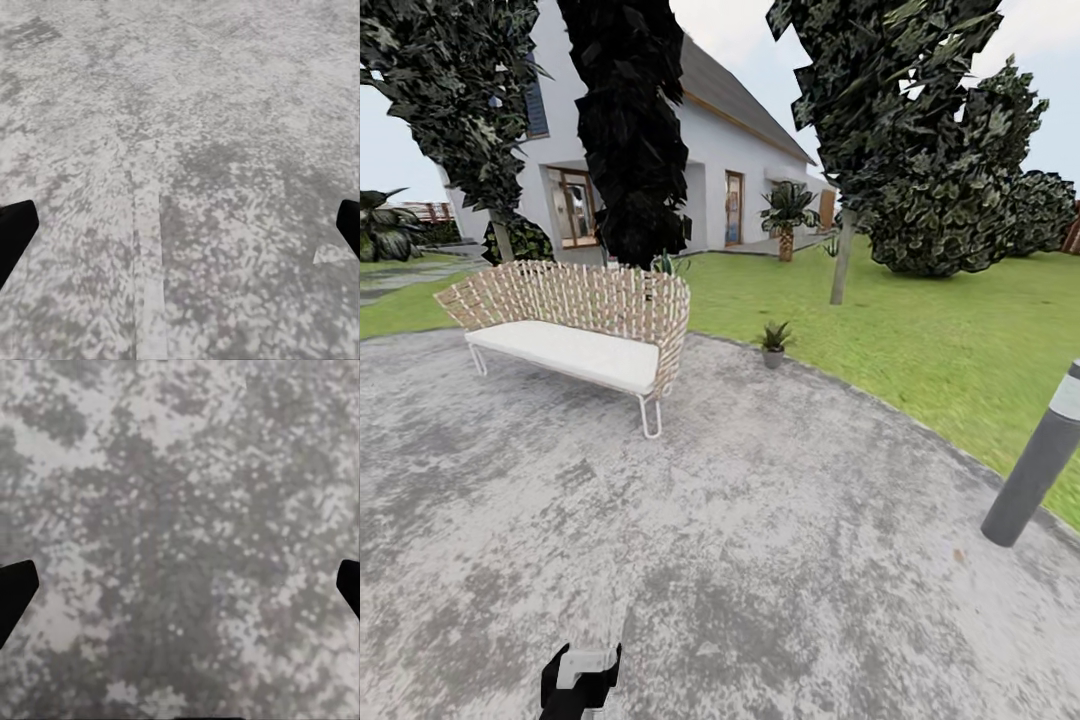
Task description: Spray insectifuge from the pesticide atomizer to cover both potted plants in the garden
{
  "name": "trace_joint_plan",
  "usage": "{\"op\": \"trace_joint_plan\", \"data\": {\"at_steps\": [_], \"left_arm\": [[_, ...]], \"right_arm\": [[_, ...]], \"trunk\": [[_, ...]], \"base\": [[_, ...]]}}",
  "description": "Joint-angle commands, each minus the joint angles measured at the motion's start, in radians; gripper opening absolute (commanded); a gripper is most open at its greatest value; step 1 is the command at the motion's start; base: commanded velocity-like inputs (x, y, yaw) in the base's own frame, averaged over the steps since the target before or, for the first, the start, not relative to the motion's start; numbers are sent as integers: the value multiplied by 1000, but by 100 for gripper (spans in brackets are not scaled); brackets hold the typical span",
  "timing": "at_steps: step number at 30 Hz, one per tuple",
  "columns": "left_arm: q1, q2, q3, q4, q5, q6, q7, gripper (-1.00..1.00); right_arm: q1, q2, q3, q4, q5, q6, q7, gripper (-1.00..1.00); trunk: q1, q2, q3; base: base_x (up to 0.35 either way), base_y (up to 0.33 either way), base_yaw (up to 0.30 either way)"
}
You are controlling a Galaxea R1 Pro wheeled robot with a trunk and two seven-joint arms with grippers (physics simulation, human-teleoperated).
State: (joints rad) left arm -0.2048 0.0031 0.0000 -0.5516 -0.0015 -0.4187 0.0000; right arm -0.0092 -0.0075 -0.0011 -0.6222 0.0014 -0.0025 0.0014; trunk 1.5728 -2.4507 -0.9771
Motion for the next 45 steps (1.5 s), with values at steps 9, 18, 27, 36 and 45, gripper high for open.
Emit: {"op": "trace_joint_plan", "data": {"at_steps": [9,18,27,36,45], "left_arm": [[-1,0,0,1,0,-3,0,100],[-1,0,0,1,0,-3,0,100],[-1,0,0,1,0,-5,0,100],[-1,0,0,1,0,-5,0,100],[-1,0,0,1,0,-4,0,100]], "right_arm": [[0,0,0,-1,0,-1,0,100],[0,0,0,-1,0,0,0,100],[0,-2,0,-1,0,-1,0,100],[0,-2,0,-1,-1,0,0,100],[0,-2,0,-1,0,-1,0,100]], "trunk": [[0,0,3],[0,0,4],[0,0,4],[0,0,4],[0,0,4]], "base": [[338,-27,271],[338,-122,276],[97,-40,278],[3,-1,278],[0,0,278]]}}
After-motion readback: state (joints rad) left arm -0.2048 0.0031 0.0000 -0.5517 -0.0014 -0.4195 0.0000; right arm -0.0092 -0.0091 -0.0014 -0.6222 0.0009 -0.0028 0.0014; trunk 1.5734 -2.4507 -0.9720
